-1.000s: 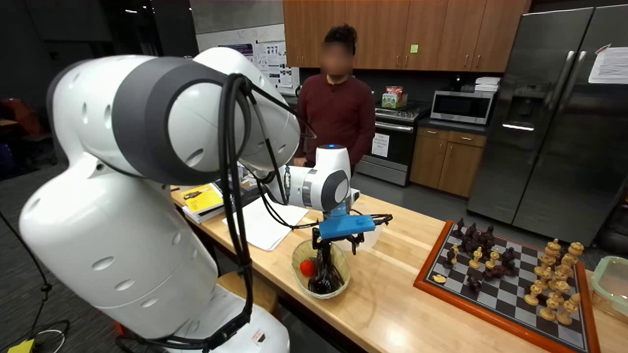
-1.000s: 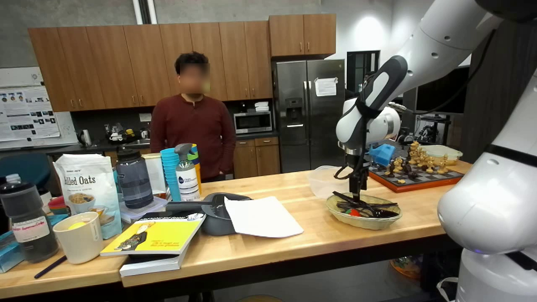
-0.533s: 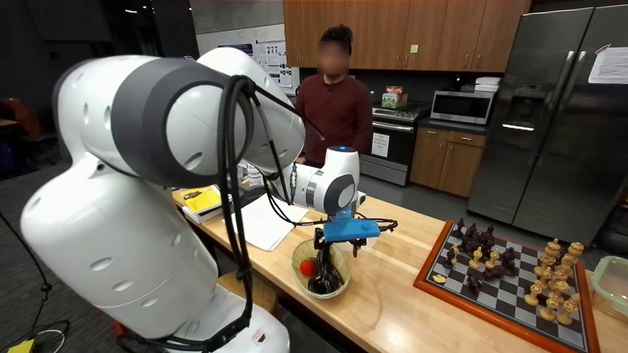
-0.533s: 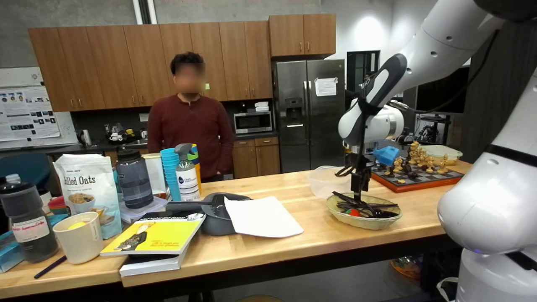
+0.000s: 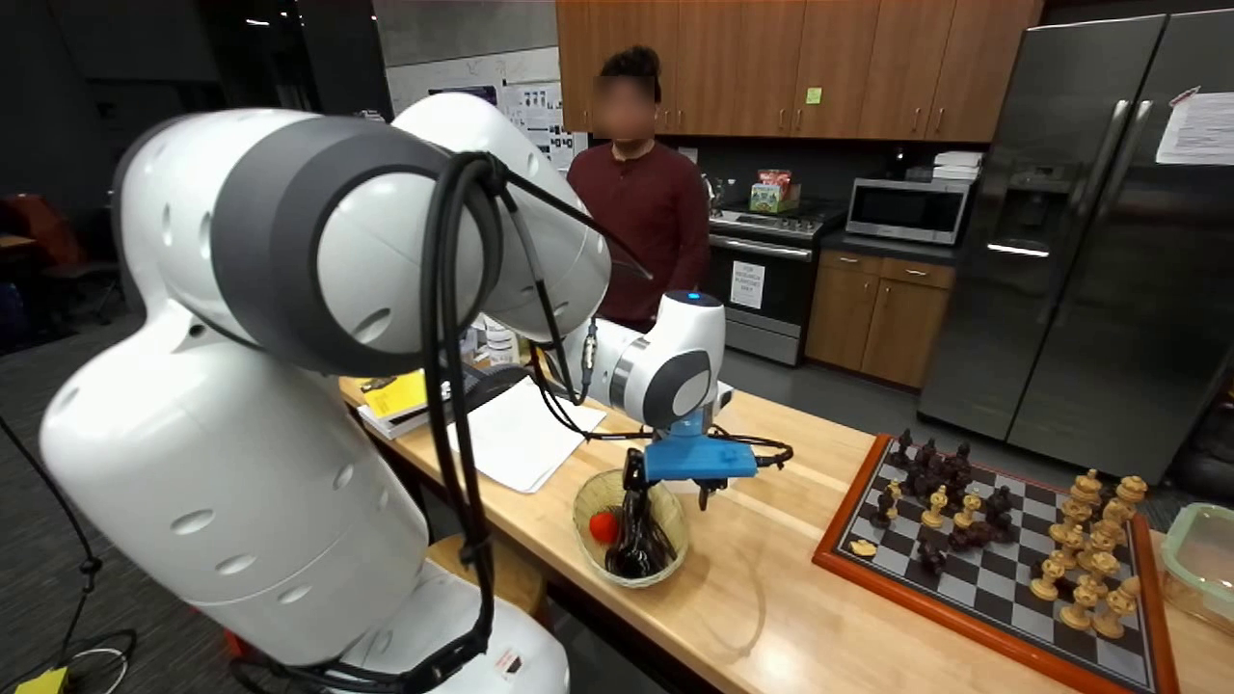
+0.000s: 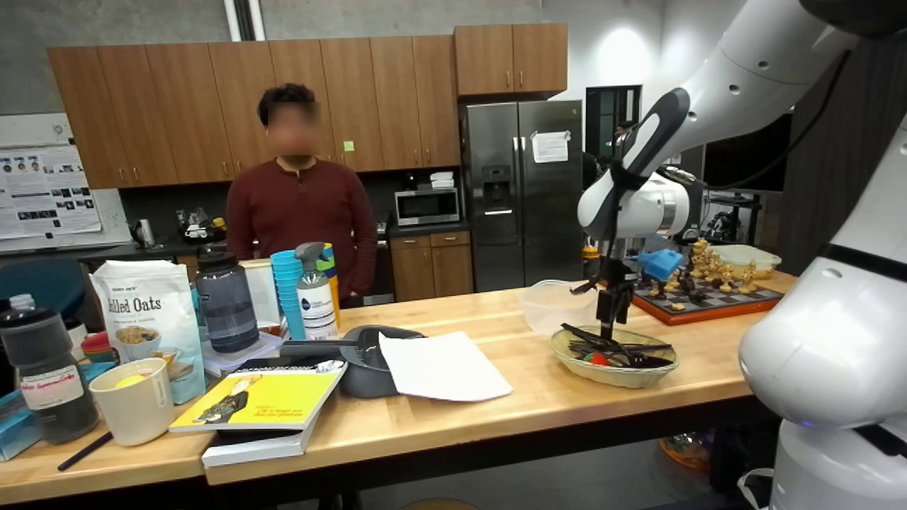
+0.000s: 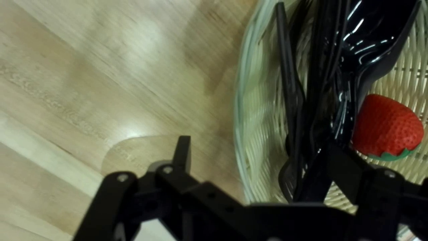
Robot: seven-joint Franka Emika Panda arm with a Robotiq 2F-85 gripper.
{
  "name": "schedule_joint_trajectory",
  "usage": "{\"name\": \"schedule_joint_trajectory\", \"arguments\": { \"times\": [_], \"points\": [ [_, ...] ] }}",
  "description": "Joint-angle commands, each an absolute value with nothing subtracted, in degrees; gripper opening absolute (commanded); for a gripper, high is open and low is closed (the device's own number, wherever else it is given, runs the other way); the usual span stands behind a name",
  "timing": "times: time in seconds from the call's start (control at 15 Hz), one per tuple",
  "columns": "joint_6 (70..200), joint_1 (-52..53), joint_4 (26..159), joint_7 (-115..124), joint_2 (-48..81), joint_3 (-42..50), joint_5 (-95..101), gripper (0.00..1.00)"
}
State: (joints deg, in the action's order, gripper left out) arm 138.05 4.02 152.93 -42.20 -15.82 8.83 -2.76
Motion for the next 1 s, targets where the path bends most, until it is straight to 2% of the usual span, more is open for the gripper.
{"name": "schedule_joint_trajectory", "arguments": {
  "times": [0.0,0.93],
  "points": [
    [137.0,3.2,152.7,-44.1,-16.5,9.4,-4.0,1.0],
    [136.1,2.8,150.7,-51.7,-13.6,12.5,-11.3,1.0]
  ]
}}
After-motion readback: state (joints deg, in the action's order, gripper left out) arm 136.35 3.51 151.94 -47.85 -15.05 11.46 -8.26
